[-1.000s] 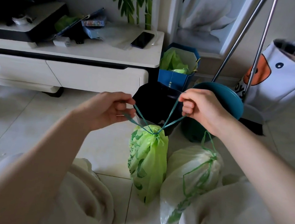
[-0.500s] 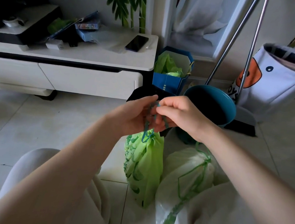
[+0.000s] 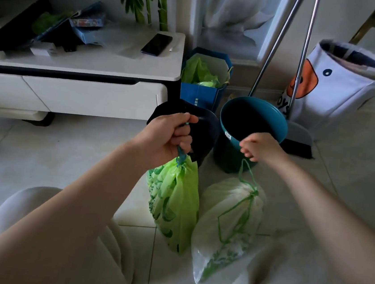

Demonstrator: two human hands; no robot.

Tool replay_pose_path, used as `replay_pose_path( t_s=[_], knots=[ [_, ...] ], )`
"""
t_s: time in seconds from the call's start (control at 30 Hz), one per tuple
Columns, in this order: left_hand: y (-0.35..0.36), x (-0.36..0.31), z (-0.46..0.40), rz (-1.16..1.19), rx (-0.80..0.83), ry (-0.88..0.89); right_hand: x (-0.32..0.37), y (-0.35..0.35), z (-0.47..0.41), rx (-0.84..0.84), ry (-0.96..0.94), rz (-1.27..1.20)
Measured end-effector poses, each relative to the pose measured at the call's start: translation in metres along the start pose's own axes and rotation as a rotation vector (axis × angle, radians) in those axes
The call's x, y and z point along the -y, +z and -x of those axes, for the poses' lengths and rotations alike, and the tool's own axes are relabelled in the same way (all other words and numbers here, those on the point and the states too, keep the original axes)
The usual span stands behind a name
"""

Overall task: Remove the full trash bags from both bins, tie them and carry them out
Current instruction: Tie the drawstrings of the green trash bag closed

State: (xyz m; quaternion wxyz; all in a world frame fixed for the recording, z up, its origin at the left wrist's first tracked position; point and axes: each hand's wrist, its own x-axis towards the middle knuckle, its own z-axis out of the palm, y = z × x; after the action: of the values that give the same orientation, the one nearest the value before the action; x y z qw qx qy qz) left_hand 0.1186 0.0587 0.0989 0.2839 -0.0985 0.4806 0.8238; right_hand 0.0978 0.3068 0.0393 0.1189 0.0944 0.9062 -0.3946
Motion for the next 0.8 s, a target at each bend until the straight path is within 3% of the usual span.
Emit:
replay_pose_path(
  t_s=[0.1,0.3,0.5,0.6,0.67,0.8],
  knots=[
    [0.0,-0.002,-0.001,-0.077,0.01,0.0,-0.035,-0.003,-0.008,0.037,0.115,0.353],
    [0.006,-0.001,-0.002,-0.174,0.018,-0.022,-0.054,0.011,-0.001,0.248,0.123,0.324],
    [0.009,0.003,-0.002,-0.223,0.033,-0.028,-0.042,0.015,0.015,0.201,-0.099,0.17],
    [0.01,0.005,-0.001,-0.25,0.048,-0.027,-0.033,0.015,0.041,0.312,-0.178,0.072],
    [0.01,0.006,-0.001,-0.263,0.05,-0.02,-0.035,0.015,0.057,0.401,-0.254,0.186],
    [0.012,0.01,-0.003,-0.309,0.026,-0.007,-0.051,0.018,0.08,0.486,-0.518,0.644]
  ],
)
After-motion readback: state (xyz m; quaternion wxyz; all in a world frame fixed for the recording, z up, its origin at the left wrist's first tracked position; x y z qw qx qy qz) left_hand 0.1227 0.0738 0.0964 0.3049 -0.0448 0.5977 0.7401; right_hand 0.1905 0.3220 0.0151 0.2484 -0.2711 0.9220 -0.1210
